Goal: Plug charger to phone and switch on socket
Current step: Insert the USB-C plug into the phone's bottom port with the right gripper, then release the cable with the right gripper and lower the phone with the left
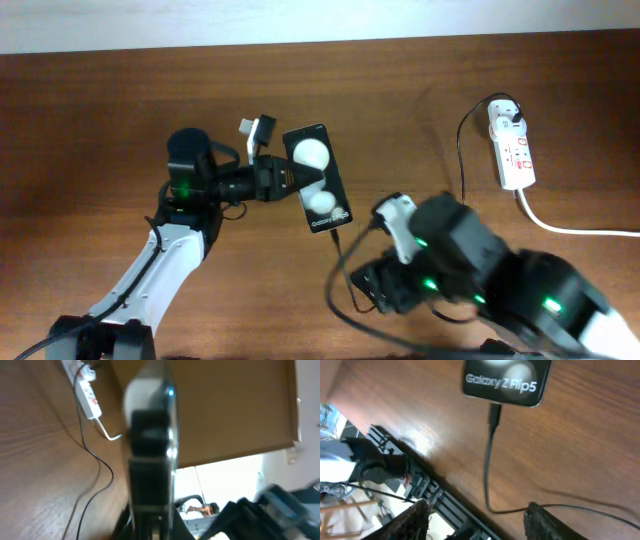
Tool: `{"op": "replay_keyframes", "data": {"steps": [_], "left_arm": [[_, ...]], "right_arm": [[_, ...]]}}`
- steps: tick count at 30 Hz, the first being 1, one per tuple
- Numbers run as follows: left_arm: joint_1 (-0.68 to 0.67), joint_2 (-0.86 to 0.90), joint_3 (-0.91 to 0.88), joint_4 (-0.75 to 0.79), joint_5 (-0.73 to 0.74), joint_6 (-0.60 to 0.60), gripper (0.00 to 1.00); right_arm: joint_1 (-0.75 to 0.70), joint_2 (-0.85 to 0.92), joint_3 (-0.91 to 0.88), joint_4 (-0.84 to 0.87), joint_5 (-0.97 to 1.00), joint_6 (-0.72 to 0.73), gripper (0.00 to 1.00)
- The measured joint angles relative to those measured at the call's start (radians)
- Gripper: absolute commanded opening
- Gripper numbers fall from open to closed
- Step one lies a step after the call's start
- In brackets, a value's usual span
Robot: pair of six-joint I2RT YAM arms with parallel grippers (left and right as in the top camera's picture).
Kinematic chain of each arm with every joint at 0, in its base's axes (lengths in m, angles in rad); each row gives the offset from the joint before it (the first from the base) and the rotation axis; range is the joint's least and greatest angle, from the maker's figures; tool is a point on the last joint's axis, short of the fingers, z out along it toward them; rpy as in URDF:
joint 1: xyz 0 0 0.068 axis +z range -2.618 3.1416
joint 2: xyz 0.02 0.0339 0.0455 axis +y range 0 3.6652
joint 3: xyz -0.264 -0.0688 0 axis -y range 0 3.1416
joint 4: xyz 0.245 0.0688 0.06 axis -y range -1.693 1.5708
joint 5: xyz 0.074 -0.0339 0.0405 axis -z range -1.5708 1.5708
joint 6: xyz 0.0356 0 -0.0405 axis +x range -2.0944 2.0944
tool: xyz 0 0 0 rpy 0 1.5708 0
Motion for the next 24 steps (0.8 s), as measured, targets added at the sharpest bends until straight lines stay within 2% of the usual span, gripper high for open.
{"op": "replay_keyframes", "data": {"steps": [3, 4, 8, 12, 14, 16, 20, 22, 24], "left_arm": [[-0.103, 0.000, -0.002, 0.000, -0.127, 0.000, 0.00], [-0.134, 0.000, -0.002, 0.000, -0.170, 0.000, 0.00], [-0.206, 0.000, 0.007, -0.047, -0.301, 0.011, 0.00], [-0.206, 0.005, 0.143, -0.404, -0.419, 0.148, 0.00], [-0.206, 0.022, 0.283, -0.605, -0.482, 0.257, 0.00], [-0.206, 0.081, 0.424, -0.743, -0.509, 0.341, 0.00], [-0.206, 0.366, 0.756, -1.068, -0.534, 0.543, 0.00], [-0.206, 0.532, 0.885, -1.162, -0.541, 0.631, 0.00], [-0.206, 0.629, 0.929, -1.172, -0.532, 0.671, 0.00]], "right_arm": [[0.000, -0.180, 0.051, -0.026, 0.006, 0.005, 0.97], [0.000, -0.215, 0.051, -0.029, 0.011, -0.004, 1.00], [0.000, -0.387, 0.060, -0.089, 0.099, -0.003, 0.99], [0.000, -0.397, 0.062, -0.157, 0.144, -0.003, 0.99], [0.000, -0.397, 0.062, -0.183, 0.153, -0.003, 0.99], [0.000, -0.397, 0.062, -0.184, 0.156, -0.003, 0.99], [0.000, -0.397, 0.061, -0.185, 0.157, -0.004, 0.99], [0.000, -0.397, 0.061, -0.186, 0.157, -0.003, 0.99], [0.000, -0.397, 0.061, -0.185, 0.157, -0.003, 0.99]]}}
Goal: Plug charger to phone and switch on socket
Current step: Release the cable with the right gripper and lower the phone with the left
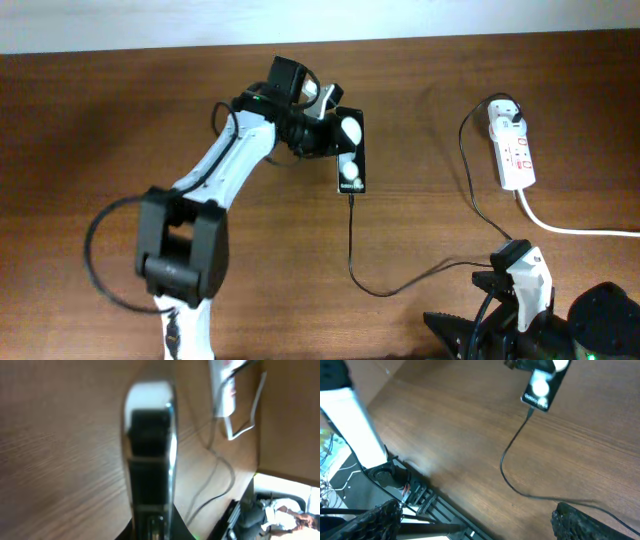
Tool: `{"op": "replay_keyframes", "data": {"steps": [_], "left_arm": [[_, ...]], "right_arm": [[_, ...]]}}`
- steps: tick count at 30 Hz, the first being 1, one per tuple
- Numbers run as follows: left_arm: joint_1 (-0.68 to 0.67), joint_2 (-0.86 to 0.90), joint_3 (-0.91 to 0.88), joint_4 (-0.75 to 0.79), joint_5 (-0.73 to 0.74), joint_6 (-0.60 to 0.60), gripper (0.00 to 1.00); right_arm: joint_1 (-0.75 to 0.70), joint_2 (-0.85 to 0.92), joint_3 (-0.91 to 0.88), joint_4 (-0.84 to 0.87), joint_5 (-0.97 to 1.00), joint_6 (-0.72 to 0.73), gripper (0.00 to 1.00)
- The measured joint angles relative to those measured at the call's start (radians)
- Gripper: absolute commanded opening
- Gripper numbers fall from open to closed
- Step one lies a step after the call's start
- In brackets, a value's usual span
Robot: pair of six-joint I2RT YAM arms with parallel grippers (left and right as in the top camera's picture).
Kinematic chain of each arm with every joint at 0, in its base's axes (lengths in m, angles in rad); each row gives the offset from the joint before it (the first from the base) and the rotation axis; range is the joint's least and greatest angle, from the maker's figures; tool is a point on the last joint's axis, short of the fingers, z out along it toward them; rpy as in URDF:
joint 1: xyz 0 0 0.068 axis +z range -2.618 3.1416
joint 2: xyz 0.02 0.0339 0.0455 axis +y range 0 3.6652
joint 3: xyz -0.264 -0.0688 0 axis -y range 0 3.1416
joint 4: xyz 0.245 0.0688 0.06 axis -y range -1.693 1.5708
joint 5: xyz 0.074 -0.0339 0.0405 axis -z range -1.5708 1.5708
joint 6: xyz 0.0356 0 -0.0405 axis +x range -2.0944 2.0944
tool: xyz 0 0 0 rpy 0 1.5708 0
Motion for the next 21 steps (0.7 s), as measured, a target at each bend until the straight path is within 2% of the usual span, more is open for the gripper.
{"op": "replay_keyframes", "data": {"steps": [5, 11, 13, 18, 21], "left_arm": [[0.000, 0.163, 0.003, -0.014, 0.018, 0.043, 0.02], [0.000, 0.175, 0.003, -0.014, 0.013, 0.044, 0.02], [0.000, 0.175, 0.003, -0.018, -0.011, -0.011, 0.08], [0.000, 0.175, 0.003, -0.024, -0.058, -0.086, 0.09], [0.000, 0.175, 0.003, -0.025, -0.059, -0.103, 0.14]], "right_arm": [[0.000, 0.000, 0.000, -0.001, 0.000, 0.000, 0.99], [0.000, 0.000, 0.000, -0.001, 0.000, 0.000, 0.99], [0.000, 0.000, 0.000, -0.001, 0.000, 0.000, 0.99], [0.000, 0.000, 0.000, -0.001, 0.000, 0.000, 0.99], [0.000, 0.000, 0.000, -0.001, 0.000, 0.000, 0.99]]}}
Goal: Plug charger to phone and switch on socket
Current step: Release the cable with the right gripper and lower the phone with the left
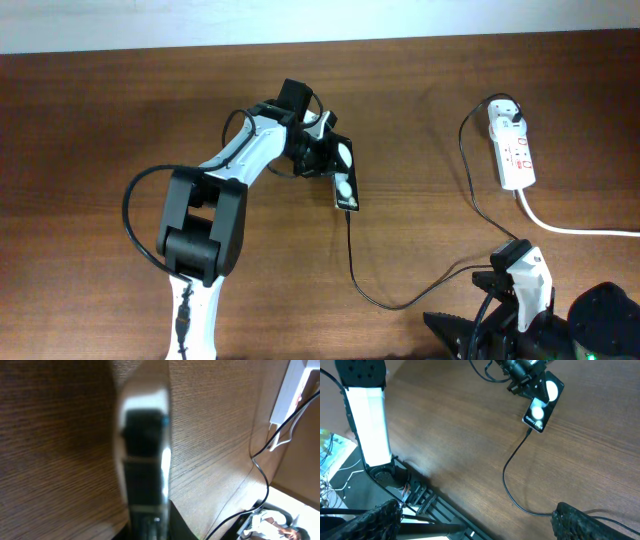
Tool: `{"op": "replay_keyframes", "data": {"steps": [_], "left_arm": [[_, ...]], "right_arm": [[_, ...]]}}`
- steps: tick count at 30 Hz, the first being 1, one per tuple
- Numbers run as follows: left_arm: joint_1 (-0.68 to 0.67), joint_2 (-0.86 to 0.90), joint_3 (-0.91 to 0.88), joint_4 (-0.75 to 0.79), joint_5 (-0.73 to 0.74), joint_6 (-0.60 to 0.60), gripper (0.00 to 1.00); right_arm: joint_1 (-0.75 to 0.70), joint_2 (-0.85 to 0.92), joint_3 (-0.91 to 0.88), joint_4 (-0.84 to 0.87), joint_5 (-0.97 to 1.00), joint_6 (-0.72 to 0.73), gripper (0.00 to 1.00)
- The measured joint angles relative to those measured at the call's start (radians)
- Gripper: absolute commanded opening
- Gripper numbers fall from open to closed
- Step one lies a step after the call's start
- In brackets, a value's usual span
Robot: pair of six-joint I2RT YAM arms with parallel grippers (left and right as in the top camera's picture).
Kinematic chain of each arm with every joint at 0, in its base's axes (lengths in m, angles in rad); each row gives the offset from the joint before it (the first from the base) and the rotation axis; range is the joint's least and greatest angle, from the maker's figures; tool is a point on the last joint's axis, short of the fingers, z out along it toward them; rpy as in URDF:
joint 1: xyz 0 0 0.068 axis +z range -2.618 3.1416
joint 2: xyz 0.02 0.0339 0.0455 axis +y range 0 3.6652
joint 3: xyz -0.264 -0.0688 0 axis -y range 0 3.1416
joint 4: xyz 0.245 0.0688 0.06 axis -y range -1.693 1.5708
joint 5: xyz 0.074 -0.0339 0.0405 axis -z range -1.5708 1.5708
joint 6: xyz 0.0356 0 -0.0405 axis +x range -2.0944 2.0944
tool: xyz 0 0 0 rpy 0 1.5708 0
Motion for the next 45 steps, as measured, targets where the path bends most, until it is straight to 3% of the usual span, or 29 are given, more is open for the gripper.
{"op": "replay_keyframes", "data": {"steps": [5, 12, 25, 31, 35, 41, 45], "left_arm": [[0.000, 0.002, -0.029, -0.001, -0.002, -0.035, 0.30], [0.000, 0.002, -0.029, -0.011, -0.027, -0.038, 0.35], [-0.024, 0.002, -0.031, 0.145, -0.059, -0.019, 0.35], [-0.050, 0.002, -0.032, 0.130, -0.130, -0.019, 0.35], [-0.050, 0.002, -0.032, 0.108, -0.198, -0.048, 0.47], [-0.050, 0.002, -0.027, 0.098, -0.213, -0.076, 0.49], [-0.050, 0.001, -0.019, 0.082, -0.230, -0.083, 0.65]], "right_arm": [[0.000, 0.000, 0.000, 0.000, 0.000, 0.001, 0.99], [0.000, 0.000, 0.000, 0.000, 0.000, 0.000, 0.99], [0.000, 0.000, 0.000, 0.000, 0.000, 0.000, 0.99], [0.000, 0.000, 0.000, 0.000, 0.000, 0.000, 0.99], [0.000, 0.000, 0.000, 0.000, 0.000, 0.000, 0.99], [0.000, 0.000, 0.000, 0.000, 0.000, 0.000, 0.98], [0.000, 0.000, 0.000, 0.000, 0.000, 0.001, 0.99]]}}
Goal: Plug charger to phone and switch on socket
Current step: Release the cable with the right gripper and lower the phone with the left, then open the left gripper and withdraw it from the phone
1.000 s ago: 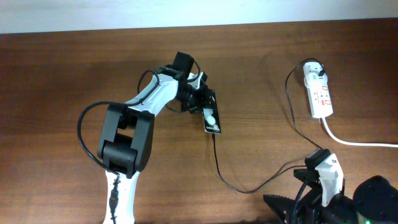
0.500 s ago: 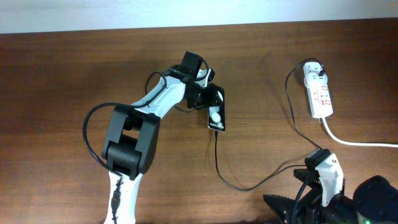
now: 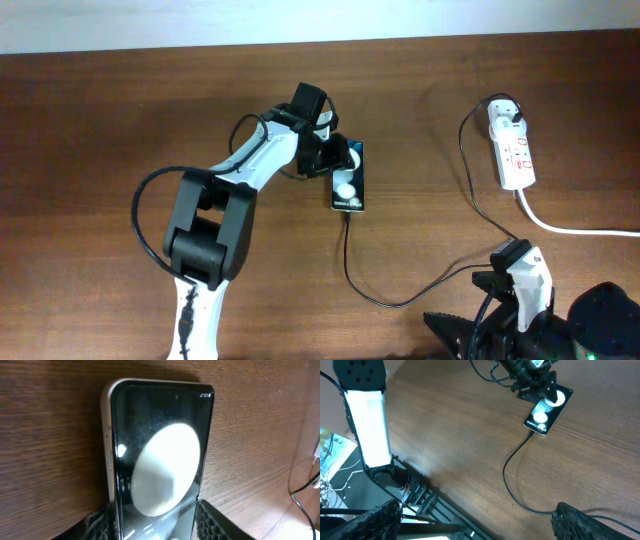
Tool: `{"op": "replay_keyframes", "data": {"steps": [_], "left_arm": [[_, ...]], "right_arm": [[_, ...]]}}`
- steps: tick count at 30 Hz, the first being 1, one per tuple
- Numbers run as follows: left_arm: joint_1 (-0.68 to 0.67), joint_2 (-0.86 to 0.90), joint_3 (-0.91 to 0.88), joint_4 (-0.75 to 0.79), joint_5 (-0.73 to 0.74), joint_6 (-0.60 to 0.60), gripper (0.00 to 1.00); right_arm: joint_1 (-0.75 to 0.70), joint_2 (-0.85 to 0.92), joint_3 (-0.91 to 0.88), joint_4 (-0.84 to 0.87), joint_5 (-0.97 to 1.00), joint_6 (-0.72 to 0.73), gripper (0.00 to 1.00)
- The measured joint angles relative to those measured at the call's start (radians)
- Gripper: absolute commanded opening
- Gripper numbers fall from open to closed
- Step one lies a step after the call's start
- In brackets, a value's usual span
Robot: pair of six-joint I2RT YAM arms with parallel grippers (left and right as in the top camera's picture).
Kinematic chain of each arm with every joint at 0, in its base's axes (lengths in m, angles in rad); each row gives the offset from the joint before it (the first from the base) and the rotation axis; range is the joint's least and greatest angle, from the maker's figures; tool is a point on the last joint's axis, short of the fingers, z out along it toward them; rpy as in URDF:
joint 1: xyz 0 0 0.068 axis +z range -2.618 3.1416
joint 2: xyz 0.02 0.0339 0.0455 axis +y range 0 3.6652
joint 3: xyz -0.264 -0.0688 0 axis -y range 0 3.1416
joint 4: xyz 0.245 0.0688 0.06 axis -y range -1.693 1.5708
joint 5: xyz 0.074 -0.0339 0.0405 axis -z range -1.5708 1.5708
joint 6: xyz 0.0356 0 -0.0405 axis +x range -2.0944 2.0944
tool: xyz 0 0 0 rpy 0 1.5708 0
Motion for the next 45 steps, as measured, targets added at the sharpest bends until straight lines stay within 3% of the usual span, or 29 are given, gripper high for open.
{"op": "replay_keyframes", "data": {"steps": [2, 3, 4, 10, 15, 19, 23, 32, 38, 45], "left_arm": [[0.003, -0.006, 0.003, -0.020, -0.022, -0.005, 0.75], [0.007, -0.011, 0.005, -0.037, -0.040, -0.005, 0.97], [0.016, -0.017, 0.008, -0.060, -0.060, -0.002, 0.99], [0.232, -0.035, 0.021, -0.338, -0.105, 0.030, 0.99], [0.475, -0.042, 0.001, -0.523, -0.155, 0.135, 0.99], [0.572, -0.145, -0.010, -0.635, -0.207, 0.223, 0.99], [0.589, -0.501, -0.016, -0.748, -0.338, 0.249, 0.99], [0.589, -1.437, -0.073, -0.874, -0.420, 0.282, 0.99], [0.589, -1.790, -0.084, -1.011, -0.424, 0.282, 0.99], [0.583, -2.101, -0.088, -1.018, -0.427, 0.282, 0.99]], "right_arm": [[0.000, 0.000, 0.000, 0.000, 0.000, 0.000, 0.99], [0.000, 0.000, 0.000, 0.000, 0.000, 0.000, 0.99], [0.000, 0.000, 0.000, 0.000, 0.000, 0.000, 0.99], [0.000, 0.000, 0.000, 0.000, 0.000, 0.000, 0.99], [0.000, 0.000, 0.000, 0.000, 0.000, 0.000, 0.99], [0.000, 0.000, 0.000, 0.000, 0.000, 0.000, 0.99], [0.000, 0.000, 0.000, 0.002, 0.000, 0.000, 0.99], [0.000, 0.000, 0.000, 0.002, 0.003, -0.001, 0.99], [0.000, 0.000, 0.000, 0.001, 0.004, 0.000, 0.99], [0.000, 0.000, 0.000, 0.043, 0.003, 0.003, 0.99]]}}
